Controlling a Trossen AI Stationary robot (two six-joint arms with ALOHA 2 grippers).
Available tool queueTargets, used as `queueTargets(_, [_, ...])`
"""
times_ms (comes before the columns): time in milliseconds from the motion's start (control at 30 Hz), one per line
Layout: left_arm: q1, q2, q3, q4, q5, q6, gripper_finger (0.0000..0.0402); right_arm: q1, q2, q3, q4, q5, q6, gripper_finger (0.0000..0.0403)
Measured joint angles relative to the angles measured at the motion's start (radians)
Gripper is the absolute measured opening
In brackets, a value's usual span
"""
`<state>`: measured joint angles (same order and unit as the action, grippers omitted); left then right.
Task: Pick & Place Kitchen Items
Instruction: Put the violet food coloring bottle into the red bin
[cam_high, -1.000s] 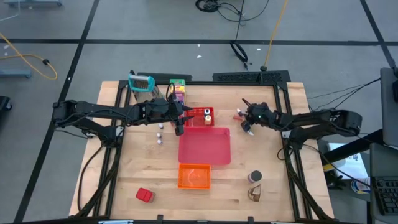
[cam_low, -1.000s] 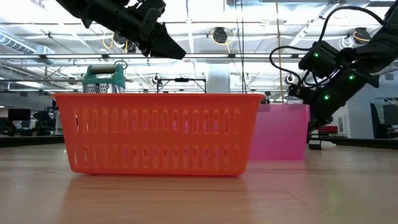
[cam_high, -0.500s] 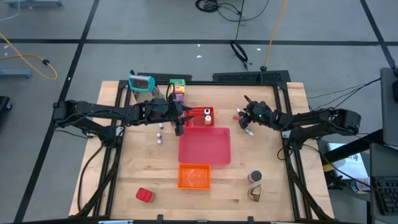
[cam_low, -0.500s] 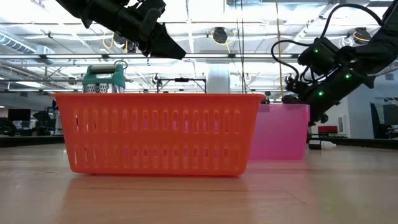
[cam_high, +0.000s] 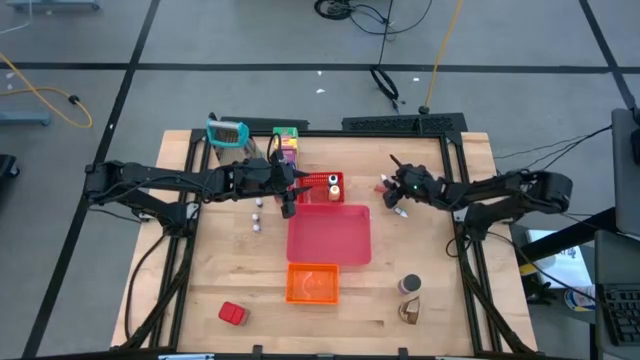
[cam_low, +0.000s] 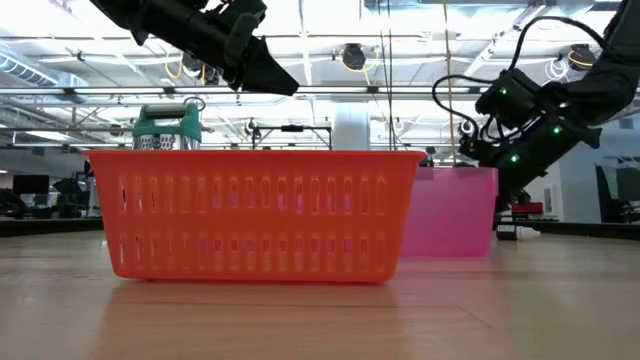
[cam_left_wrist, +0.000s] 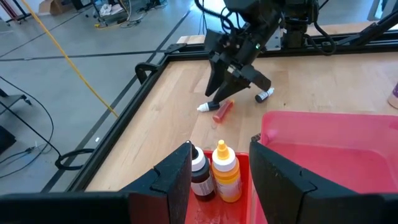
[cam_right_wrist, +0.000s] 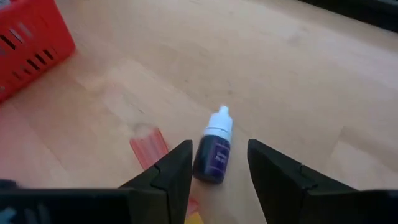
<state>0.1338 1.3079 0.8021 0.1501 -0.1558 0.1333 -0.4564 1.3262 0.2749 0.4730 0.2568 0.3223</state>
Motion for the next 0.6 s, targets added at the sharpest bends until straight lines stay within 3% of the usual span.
queueTargets(133, [0.000,0.000,0.000,0.000,0.000,-0.001,0.0159,0.000,0.043,0.001,0.095,0.000,-0.003,0.0150])
queueTargets(400, [0.000,0.000,0.000,-0.005,0.000,-0.005,0.0159,0.000,0.141,0.006,0.119,0.006,0.012,0.0143])
queueTargets(600, [0.000,0.000,0.000,-0.005,0.000,-0.006,0.0159,0.000,0.178,0.006,0.165,0.007,0.017,0.0108])
